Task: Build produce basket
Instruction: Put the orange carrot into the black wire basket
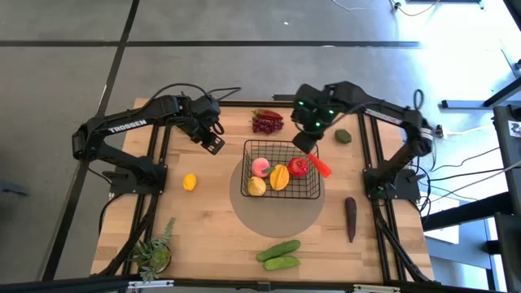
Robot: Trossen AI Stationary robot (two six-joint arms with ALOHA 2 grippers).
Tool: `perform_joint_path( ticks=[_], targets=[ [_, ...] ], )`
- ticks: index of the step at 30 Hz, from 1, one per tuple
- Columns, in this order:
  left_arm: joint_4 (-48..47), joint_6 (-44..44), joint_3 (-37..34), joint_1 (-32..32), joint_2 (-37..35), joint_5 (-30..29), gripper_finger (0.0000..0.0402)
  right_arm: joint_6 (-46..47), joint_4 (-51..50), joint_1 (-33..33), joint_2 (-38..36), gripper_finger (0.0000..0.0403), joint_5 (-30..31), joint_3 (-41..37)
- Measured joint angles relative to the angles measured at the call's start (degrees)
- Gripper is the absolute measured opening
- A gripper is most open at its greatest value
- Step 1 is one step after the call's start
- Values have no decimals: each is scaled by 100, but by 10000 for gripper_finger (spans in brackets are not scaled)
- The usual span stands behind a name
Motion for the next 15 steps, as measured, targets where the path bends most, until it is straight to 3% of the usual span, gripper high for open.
perform_joint_path(
  ticks=[7, 15],
  targets=[
    [-2, 96, 0, 2, 0, 9, 80, -412, -198, 0, 700, 2, -292, 352],
    [9, 116, 0, 2, 0, 9, 80, -464, -1162, 0, 1271, 2, -296, 379]
  ],
)
